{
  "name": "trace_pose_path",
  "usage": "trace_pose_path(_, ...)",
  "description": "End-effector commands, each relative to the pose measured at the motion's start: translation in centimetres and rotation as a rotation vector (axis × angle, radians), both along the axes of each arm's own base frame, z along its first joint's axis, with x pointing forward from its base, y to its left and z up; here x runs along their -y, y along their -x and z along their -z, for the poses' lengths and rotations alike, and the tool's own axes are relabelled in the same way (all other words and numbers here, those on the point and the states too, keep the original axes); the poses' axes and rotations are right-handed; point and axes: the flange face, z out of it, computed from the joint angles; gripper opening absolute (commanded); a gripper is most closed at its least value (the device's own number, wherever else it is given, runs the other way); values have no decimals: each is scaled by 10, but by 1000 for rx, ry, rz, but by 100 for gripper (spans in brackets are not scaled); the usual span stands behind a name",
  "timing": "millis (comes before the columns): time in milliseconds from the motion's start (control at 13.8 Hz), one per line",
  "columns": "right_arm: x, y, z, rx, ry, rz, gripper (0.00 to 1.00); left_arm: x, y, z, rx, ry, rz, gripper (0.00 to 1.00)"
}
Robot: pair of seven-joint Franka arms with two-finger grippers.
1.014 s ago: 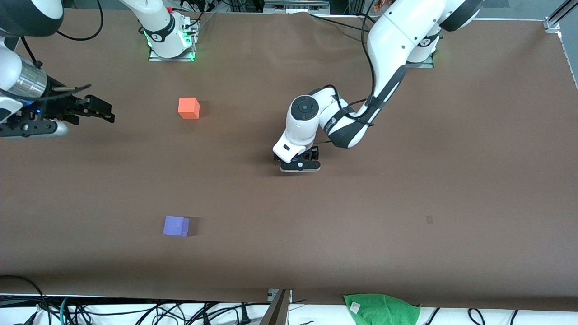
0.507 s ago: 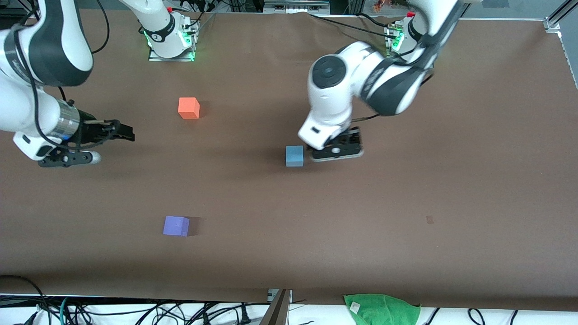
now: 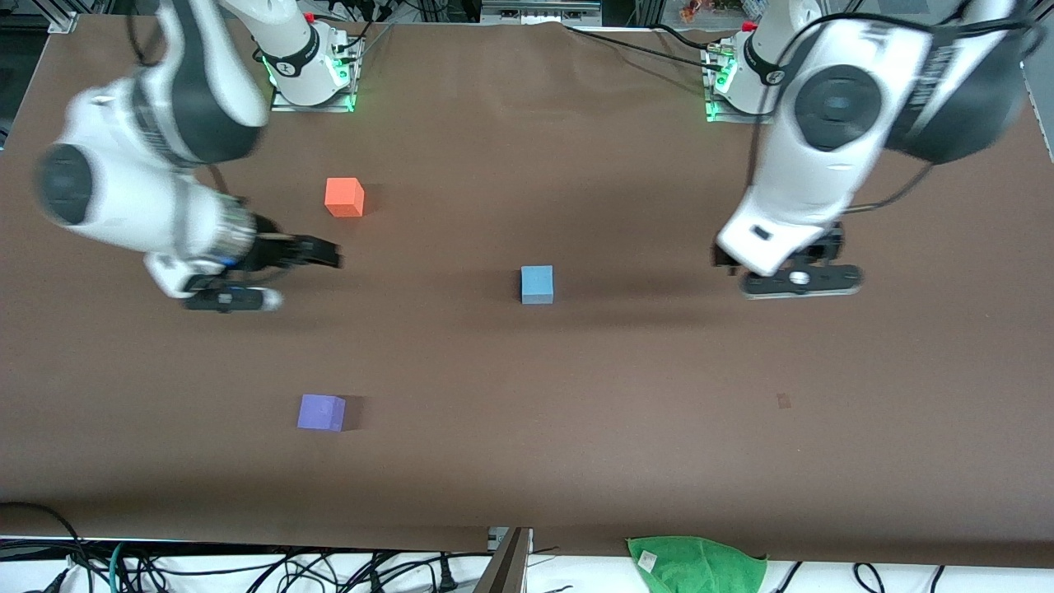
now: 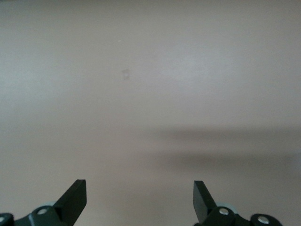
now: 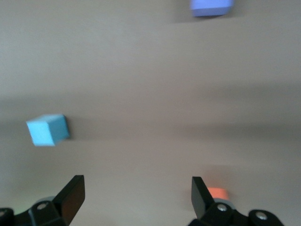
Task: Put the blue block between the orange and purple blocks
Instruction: 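Release the blue cube, raise the left gripper while the right gripper approaches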
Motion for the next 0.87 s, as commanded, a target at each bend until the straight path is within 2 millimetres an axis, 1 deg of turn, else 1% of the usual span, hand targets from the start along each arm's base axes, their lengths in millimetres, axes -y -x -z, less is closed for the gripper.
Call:
trace_pose_path(0,-84,19,28,13,16,97,100,-50,5,-24,-25,33,35,100)
trace_pose_path(72,-106,23,41,29,16,111,100,-68,1,-36,-16,42,55,100)
trace_pose_path(145,-137,30,64,46,16,126,100,-84,-3,-41,-19,71,72,100)
trace_pose_path(217,-168,36,91,79,9,161,100,-108,-7,-52,-6,130,49,100)
trace_pose_path(290,-202,48,124,111,8,175,100,-125,-9,-62,6,198,23,100)
trace_pose_path(362,-231,59,149,154,14,176,100,-139,-10,-65,3,224,18,100)
trace_pose_path(435,-250,63,168,183,33,181,100,-146,-3,-73,12,222,34,100)
trace_pose_path(507,-265,59,172,209,43,199,100,-157,6,-79,18,223,21,100)
trace_pose_path(580,-279,58,175,226,47,214,100,-154,18,-79,12,254,6,100)
trace_pose_path(725,-294,69,189,234,67,210,100,-176,30,-70,34,303,-28,100)
trace_pose_path(797,-301,75,191,245,72,189,100,-172,45,-76,81,281,12,100)
